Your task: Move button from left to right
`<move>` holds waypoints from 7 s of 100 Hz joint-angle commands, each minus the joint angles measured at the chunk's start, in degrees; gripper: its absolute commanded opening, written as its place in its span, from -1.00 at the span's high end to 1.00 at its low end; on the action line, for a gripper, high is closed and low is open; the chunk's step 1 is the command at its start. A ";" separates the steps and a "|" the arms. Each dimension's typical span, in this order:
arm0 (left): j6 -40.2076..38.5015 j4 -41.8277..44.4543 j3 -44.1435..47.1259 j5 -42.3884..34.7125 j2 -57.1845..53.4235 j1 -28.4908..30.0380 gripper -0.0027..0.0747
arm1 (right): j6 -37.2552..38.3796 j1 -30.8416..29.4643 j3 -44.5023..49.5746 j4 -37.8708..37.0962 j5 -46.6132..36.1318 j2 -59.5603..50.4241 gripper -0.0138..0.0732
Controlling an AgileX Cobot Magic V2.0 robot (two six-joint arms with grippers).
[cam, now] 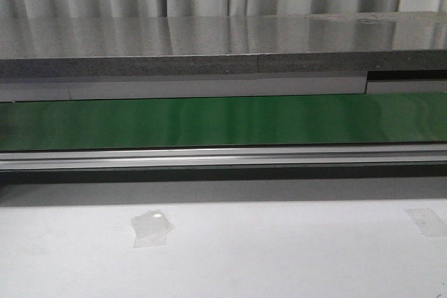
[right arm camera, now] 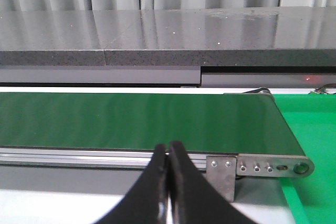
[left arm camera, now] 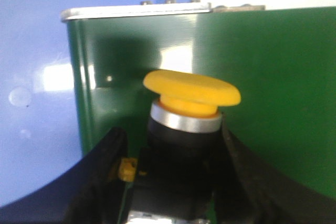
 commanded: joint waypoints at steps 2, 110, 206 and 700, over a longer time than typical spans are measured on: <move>-2.21 0.97 -1.62 -1.03 -2.89 -0.15 0.71 | -0.09 0.00 -0.93 -0.75 -5.00 -1.03 0.84; -3.64 0.14 -1.62 -0.64 -4.57 -0.15 -0.45 | -0.09 0.00 -0.93 -0.75 -5.00 -1.03 0.84; 3.63 -8.59 35.22 -42.55 -51.13 -14.08 -0.45 | -0.09 0.00 -0.93 -0.75 -5.00 -1.03 0.84; 3.63 -8.45 59.41 -45.74 -93.18 -15.45 0.98 | -4.00 8.40 -74.17 6.40 34.72 88.64 -0.73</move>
